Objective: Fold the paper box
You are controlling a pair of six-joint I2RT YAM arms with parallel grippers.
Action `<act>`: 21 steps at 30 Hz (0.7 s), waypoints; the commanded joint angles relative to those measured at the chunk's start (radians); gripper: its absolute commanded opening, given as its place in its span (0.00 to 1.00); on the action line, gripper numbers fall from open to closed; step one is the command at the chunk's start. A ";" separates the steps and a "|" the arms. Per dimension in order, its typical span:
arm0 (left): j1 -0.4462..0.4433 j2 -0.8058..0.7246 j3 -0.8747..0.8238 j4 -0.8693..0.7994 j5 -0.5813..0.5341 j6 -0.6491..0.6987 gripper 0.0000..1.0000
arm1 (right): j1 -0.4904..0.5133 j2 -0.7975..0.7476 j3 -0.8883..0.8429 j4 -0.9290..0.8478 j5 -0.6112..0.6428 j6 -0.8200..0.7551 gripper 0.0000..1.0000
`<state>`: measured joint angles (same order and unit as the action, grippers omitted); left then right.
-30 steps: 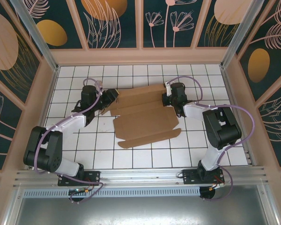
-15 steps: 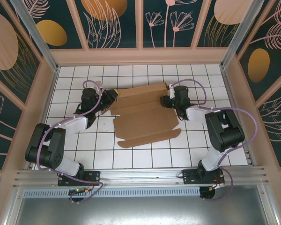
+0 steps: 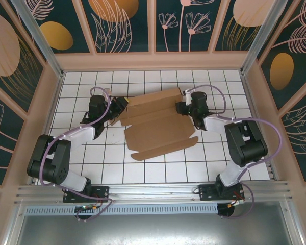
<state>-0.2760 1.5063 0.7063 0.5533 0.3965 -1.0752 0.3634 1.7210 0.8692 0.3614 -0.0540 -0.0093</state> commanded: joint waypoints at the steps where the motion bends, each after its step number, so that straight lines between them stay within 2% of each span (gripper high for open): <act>1: 0.000 0.020 0.012 -0.052 -0.005 0.017 0.12 | 0.016 0.044 0.043 -0.003 0.005 -0.023 0.49; 4: 0.001 0.026 0.025 -0.063 0.001 0.023 0.11 | 0.016 0.074 0.065 0.003 0.006 -0.021 0.37; 10: 0.002 0.037 0.032 -0.056 0.016 0.018 0.10 | 0.034 0.115 0.090 0.009 0.063 -0.019 0.24; 14: 0.001 0.048 0.025 -0.047 0.025 0.008 0.09 | 0.075 0.124 0.080 0.048 0.179 -0.009 0.20; 18: 0.000 0.047 0.019 -0.038 0.023 -0.004 0.09 | 0.124 0.141 0.074 0.075 0.347 0.033 0.07; 21: 0.001 0.043 0.021 -0.044 0.019 -0.005 0.09 | 0.152 0.143 0.066 0.087 0.435 0.055 0.04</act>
<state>-0.2729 1.5280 0.7277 0.5491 0.3962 -1.0866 0.4824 1.8366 0.9447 0.4252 0.2543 0.0128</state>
